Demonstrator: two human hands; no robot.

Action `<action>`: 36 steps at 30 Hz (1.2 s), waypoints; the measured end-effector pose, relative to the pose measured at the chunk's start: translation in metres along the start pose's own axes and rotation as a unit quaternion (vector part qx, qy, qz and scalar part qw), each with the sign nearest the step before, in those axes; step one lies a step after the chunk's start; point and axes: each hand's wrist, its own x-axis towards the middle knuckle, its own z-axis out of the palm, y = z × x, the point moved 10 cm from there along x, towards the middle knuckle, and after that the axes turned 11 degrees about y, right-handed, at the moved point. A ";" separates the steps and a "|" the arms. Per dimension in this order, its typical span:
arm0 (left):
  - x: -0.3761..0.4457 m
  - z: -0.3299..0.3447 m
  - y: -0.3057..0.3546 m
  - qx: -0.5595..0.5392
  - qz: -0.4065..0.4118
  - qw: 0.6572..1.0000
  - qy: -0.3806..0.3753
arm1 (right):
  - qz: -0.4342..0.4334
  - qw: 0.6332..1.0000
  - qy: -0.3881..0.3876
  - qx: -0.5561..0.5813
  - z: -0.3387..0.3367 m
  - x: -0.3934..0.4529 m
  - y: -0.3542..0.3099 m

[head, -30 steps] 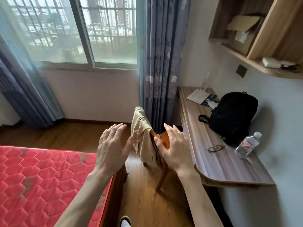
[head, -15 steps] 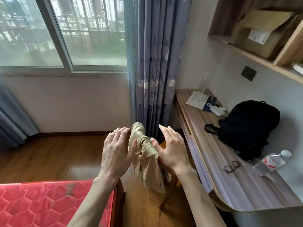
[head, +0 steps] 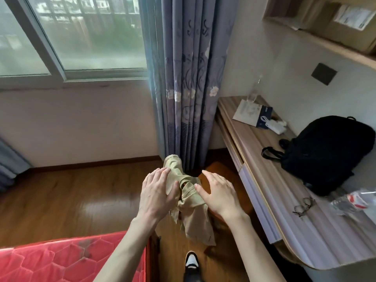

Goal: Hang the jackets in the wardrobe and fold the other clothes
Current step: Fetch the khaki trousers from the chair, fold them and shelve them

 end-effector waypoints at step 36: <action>0.066 0.180 -0.026 0.119 0.009 0.934 -0.337 | 0.018 0.963 -0.266 0.045 0.137 0.083 0.039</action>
